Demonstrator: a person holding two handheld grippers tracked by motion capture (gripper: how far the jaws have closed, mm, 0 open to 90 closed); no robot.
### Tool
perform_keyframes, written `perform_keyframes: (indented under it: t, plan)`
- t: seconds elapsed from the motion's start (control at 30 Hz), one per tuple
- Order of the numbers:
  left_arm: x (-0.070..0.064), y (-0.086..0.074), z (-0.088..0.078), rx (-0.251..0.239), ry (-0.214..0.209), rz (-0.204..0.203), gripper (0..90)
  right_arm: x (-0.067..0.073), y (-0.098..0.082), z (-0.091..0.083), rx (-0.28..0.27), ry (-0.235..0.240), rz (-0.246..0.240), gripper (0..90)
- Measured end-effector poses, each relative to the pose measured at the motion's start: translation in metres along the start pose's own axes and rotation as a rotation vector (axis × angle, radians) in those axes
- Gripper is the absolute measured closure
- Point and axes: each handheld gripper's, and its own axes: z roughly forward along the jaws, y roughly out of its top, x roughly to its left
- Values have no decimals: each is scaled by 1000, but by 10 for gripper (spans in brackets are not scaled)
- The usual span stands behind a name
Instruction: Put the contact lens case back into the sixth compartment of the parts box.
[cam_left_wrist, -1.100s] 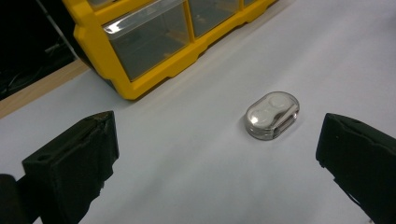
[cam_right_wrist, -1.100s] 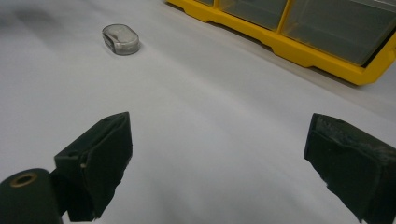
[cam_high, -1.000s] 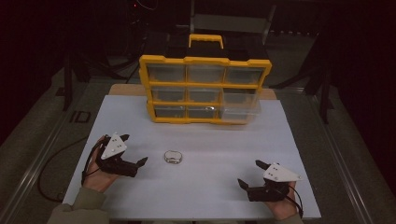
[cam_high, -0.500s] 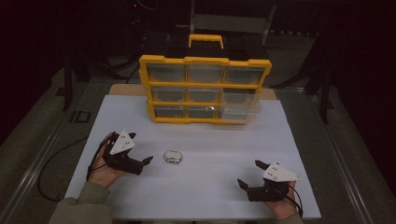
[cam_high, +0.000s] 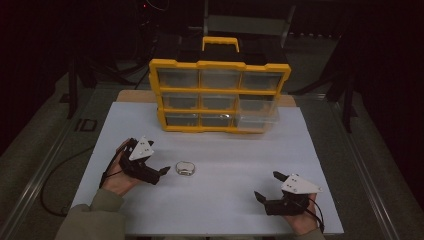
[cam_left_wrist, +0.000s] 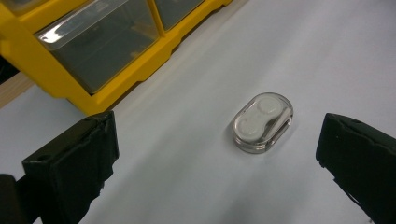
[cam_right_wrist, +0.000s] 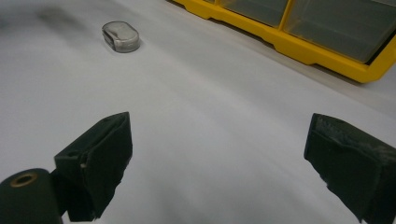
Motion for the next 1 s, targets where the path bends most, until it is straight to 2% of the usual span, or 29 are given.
perform_keyframes:
  t: [0.3,0.77,1.0]
  plan:
    - [1,7,10,-6,-27,19,0,-1,1,1,-1,0,0,77]
    - [4,11,26,40,-49,37,0,-2,3,3,0,0,-1,77]
    - [7,12,36,62,-67,32,0,-2,2,5,6,-1,-2,78]
